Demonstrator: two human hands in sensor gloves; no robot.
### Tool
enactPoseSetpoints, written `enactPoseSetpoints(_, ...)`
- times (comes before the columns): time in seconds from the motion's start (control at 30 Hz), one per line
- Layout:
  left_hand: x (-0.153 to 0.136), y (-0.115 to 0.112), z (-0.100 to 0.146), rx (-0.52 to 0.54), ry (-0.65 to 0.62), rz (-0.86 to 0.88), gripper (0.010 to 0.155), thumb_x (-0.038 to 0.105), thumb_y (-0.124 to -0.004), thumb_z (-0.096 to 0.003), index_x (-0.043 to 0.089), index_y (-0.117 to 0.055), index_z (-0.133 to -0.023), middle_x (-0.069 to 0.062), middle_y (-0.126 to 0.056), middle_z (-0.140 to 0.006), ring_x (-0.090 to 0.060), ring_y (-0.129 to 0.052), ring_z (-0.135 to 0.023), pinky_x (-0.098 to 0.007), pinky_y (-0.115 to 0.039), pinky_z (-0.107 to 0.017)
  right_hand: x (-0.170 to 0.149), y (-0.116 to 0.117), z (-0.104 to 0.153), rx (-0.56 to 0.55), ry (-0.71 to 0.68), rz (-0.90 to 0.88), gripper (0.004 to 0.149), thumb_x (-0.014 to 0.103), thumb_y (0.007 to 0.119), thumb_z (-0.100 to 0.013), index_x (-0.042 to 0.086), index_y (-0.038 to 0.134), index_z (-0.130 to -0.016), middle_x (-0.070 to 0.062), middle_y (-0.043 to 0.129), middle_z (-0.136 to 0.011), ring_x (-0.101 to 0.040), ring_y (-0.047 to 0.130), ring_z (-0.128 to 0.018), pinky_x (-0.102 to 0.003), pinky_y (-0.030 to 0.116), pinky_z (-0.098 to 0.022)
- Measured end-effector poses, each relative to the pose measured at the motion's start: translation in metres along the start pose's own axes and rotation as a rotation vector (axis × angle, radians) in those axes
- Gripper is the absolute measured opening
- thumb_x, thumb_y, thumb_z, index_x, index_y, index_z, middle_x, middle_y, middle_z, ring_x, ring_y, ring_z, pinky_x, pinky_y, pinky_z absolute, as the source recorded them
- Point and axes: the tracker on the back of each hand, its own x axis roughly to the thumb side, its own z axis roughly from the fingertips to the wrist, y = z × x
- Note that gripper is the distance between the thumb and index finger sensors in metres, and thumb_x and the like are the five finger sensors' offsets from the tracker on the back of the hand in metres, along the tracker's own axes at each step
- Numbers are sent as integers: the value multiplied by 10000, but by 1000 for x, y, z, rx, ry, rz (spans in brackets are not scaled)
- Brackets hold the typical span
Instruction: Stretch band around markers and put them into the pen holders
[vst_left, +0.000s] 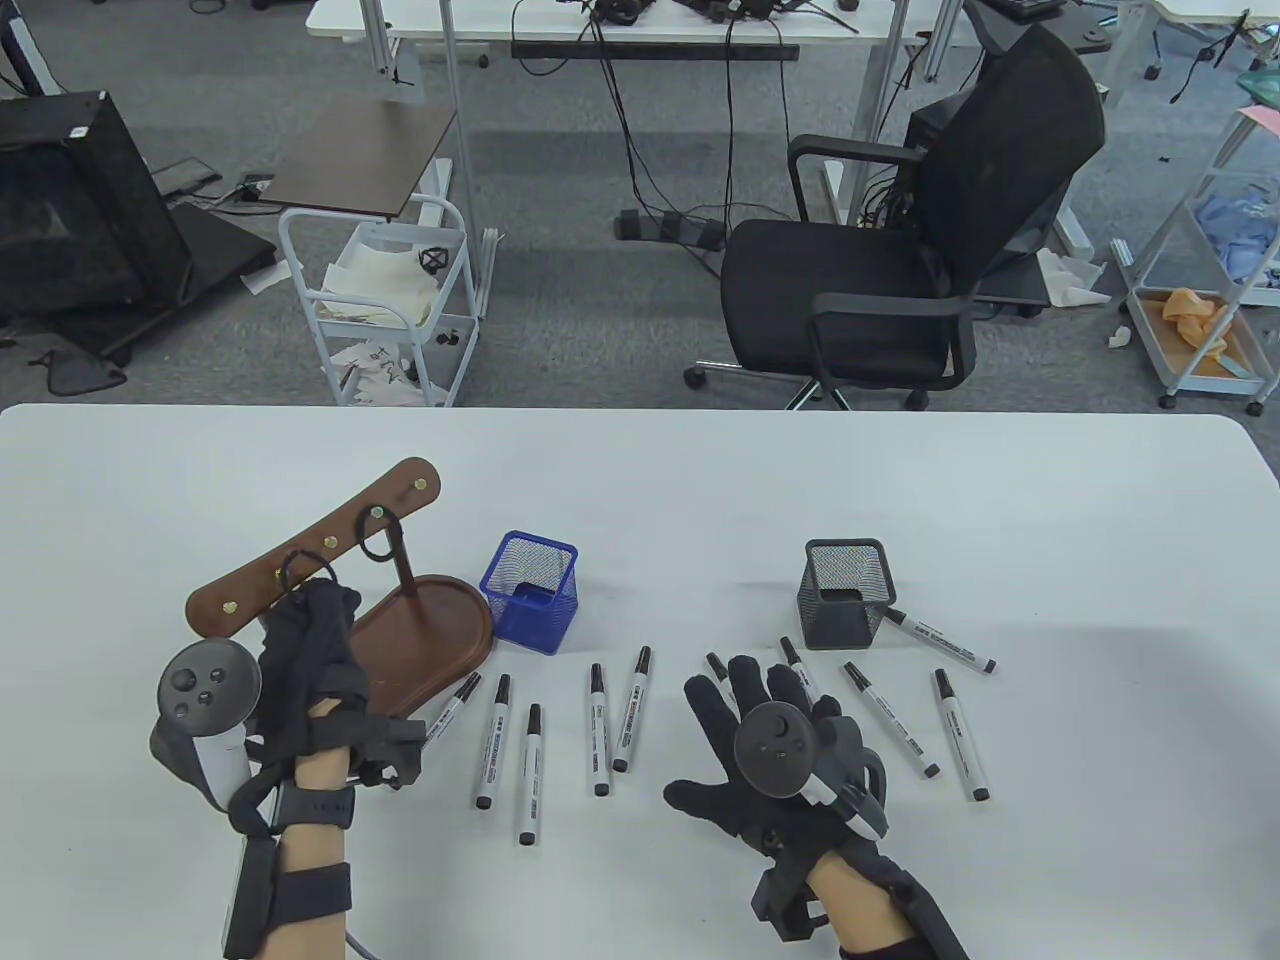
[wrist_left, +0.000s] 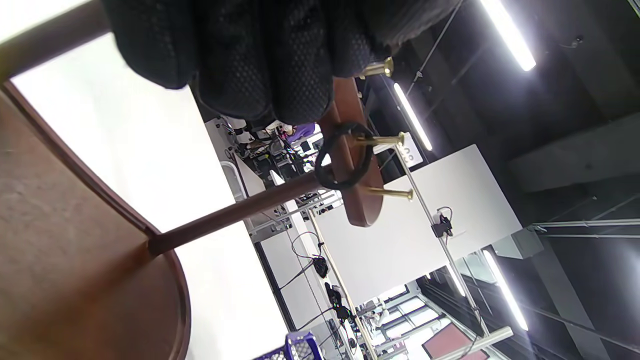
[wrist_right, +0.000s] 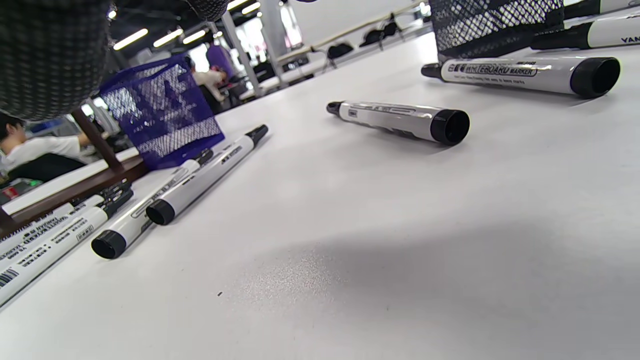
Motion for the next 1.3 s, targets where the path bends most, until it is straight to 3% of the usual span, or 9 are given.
enactPoseSetpoints(0.77, 47, -64, 44, -257, -272, -139, 412, 373, -718, -629, 100, -763, -935, -168, -938, -935, -423, -900, -875, -610, -739, -649, 0, -1, 0, -14, -3, -7, 928, 682, 847, -354, 415, 384, -1112, -58, 225, -1306, -451, 165, -1172, -775, 245, -757)
enactPoseSetpoints(1.3, 51, -108, 65, -510, -401, -172, 384, 398, -766, -610, 154, -838, -897, -134, -973, -905, -397, -919, -861, -597, -744, -656, -2, -7, 2, -61, -11, -47, 860, 659, 827, -382, 384, 464, -1111, -76, 390, -1280, -413, 370, -1134, -657, 388, -814)
